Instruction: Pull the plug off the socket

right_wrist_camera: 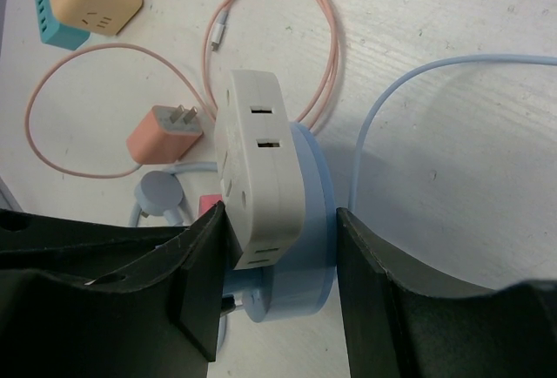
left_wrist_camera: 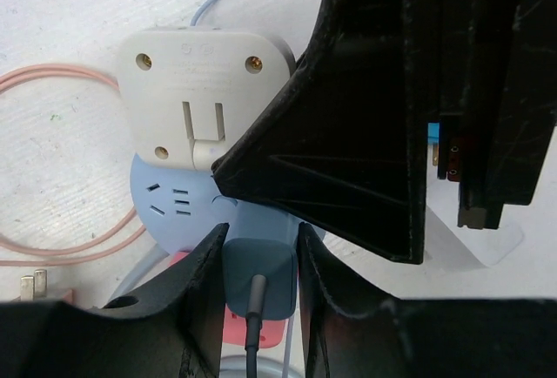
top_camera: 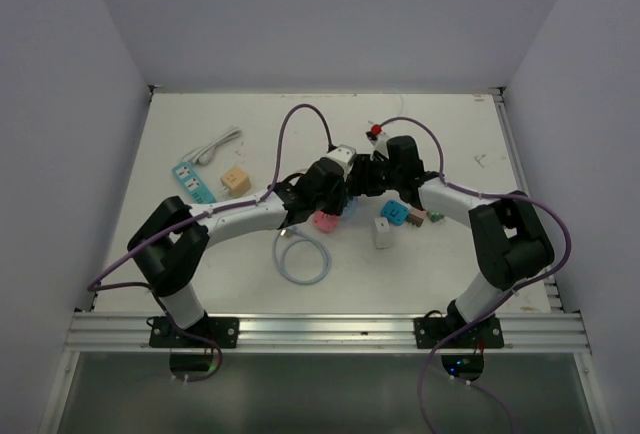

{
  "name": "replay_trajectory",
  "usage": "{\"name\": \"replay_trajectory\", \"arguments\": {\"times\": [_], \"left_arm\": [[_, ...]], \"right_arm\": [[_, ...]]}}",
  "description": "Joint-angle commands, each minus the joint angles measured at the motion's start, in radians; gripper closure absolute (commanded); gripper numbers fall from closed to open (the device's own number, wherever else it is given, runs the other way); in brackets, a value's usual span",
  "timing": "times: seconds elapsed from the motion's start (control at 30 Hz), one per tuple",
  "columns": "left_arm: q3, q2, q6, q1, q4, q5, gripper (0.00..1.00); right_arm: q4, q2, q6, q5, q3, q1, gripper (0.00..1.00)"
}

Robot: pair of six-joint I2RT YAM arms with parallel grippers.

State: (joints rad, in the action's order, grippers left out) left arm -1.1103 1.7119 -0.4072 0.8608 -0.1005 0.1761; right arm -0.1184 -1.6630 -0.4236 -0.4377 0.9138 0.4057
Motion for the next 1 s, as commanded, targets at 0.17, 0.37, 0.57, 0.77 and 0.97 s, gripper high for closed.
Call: {"name": "replay_trajectory", "arguments": {"times": [0.17, 0.37, 0.57, 0.77, 0.97], "left_arm": [[0.003, -0.139, 0.024, 0.003, -0.011, 0.019, 1.00], [0.020, -0.224, 0.028, 0.003, -0.057, -0.021, 1.00], [0.035, -0.294, 0.027, 0.003, -0.129, -0.020, 1.00], [0.033, -0.337, 0.016, 0.003, -0.200, -0.056, 1.00], [0.010, -0.368, 0.002, 0.003, -0.246, -0.059, 1.00]], "right_arm": [[-0.003, 0.023, 0.051, 0.135, 0.022, 0.004, 1.00], [0.029, 0.011, 0.075, 0.200, 0.031, 0.004, 1.00], [0.040, -0.001, 0.089, 0.215, 0.039, 0.004, 1.00], [0.049, -0.011, 0.094, 0.254, 0.040, 0.004, 1.00], [0.016, -0.012, 0.085, 0.197, 0.030, 0.004, 1.00]]}}
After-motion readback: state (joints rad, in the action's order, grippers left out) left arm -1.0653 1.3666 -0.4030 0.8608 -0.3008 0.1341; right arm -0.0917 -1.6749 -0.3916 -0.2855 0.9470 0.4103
